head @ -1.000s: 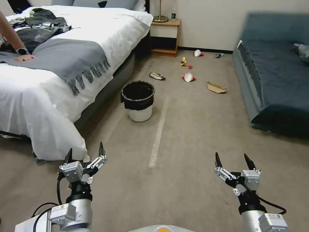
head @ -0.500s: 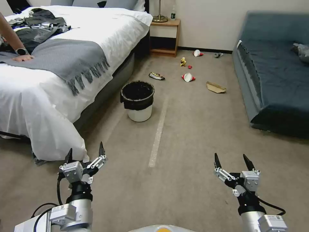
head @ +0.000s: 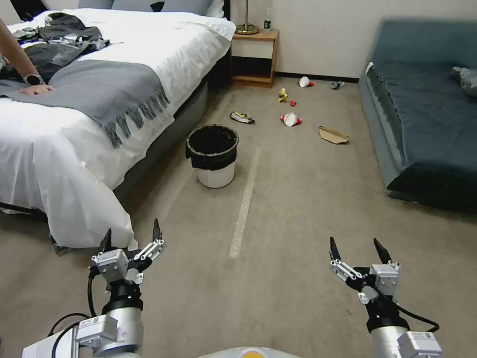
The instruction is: Pick up the trash can from the floor.
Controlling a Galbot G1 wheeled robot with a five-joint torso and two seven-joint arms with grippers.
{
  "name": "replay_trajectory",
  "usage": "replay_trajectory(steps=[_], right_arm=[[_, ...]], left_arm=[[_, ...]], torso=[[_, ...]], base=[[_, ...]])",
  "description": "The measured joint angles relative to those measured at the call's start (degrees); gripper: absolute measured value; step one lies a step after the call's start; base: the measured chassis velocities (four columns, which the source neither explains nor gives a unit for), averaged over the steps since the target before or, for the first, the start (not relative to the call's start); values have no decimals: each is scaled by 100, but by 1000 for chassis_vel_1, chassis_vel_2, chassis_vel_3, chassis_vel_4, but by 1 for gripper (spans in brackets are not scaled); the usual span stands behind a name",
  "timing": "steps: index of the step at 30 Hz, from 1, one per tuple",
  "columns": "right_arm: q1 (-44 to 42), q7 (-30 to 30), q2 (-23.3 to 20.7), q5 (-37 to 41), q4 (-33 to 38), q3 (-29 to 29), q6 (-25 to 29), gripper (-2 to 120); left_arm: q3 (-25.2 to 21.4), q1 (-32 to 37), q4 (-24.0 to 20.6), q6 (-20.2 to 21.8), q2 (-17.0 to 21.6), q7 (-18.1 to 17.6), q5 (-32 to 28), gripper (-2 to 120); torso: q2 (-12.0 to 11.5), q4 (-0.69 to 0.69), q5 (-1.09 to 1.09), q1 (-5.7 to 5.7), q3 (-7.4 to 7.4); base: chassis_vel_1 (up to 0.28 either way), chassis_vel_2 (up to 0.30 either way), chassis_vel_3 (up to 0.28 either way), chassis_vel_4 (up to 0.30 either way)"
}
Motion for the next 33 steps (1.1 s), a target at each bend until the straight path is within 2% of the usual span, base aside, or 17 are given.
replay_trajectory(steps=[9,25,33], right_arm=[[-36,-46,-6,-8,1,6,38,100],[1,-58,23,-35,-67,-3,45,100],[9,-69,28,-51,-85,-4,41,100]], left_arm=[[13,4,-7,-14,-2,12,3,100],[-7,-36,43,-31,25,11,-16,100],[-12,-58,70,-27,29,9,-29,100]], torso=[[0,0,0,-1,0],[-1,0,0,1,1],[-1,0,0,0,0]], base=[[-33,20,34,-29],[-184,182,177,-192],[-83,74,73,-62]])
